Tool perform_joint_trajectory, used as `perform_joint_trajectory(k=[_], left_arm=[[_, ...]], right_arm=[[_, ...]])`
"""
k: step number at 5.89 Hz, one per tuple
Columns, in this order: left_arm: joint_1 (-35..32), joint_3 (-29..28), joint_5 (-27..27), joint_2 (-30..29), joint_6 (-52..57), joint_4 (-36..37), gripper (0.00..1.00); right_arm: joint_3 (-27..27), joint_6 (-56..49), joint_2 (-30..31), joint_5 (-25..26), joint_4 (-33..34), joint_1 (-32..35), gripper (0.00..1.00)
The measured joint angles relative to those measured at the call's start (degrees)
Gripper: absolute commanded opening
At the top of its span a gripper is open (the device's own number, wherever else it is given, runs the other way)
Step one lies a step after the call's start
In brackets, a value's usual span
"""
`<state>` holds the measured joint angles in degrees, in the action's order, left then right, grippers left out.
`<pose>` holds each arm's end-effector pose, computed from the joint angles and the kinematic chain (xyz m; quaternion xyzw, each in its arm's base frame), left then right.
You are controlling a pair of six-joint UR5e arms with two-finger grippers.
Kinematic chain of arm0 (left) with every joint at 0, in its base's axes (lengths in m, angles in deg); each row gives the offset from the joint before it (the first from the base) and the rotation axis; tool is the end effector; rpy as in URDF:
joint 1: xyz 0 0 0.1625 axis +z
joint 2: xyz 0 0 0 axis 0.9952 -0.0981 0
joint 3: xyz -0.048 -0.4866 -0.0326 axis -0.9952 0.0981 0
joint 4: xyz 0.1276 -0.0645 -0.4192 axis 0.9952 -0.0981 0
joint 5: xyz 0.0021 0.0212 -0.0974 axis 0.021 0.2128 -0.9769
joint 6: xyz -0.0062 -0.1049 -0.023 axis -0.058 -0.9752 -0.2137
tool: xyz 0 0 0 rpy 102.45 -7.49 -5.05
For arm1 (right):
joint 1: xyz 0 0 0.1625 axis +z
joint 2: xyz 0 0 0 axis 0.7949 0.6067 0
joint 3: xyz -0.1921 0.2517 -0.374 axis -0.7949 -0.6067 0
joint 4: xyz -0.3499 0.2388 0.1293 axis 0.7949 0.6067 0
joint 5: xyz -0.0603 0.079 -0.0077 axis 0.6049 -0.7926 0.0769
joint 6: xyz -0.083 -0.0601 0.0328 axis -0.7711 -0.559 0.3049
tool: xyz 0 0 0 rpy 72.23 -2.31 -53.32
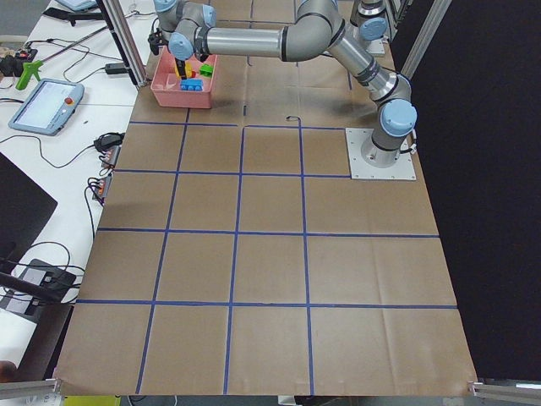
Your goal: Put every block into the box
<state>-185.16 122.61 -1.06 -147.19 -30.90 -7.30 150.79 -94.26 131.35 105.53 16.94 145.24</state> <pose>-0.3095 -0.8794 0.3068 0.1111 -0.9924 0.0354 0.0405 0.1636 -0.5731 0.5166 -0.0776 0.9950 0.0596 0.0218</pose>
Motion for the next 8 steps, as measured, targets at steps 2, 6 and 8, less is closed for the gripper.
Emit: perform_joint_trajectory(k=[2,6,8], left_arm=[[-0.32,0.09,1.38,0.17,0.18,2.20,1.00],[6.32,9.56,1.29,18.18,15.56,-9.14,1.00],[11.04,26.55,1.58,35.87,22.67,-11.38,1.00]], right_arm=[[9.64,4.70,7.86,-0.09,4.90,-0.09,1.00],[13.59,10.67,14.23,-0.36,6.16,-0.07,1.00],[13.70,10.51,14.19,0.04,5.64,-0.18,1.00]])
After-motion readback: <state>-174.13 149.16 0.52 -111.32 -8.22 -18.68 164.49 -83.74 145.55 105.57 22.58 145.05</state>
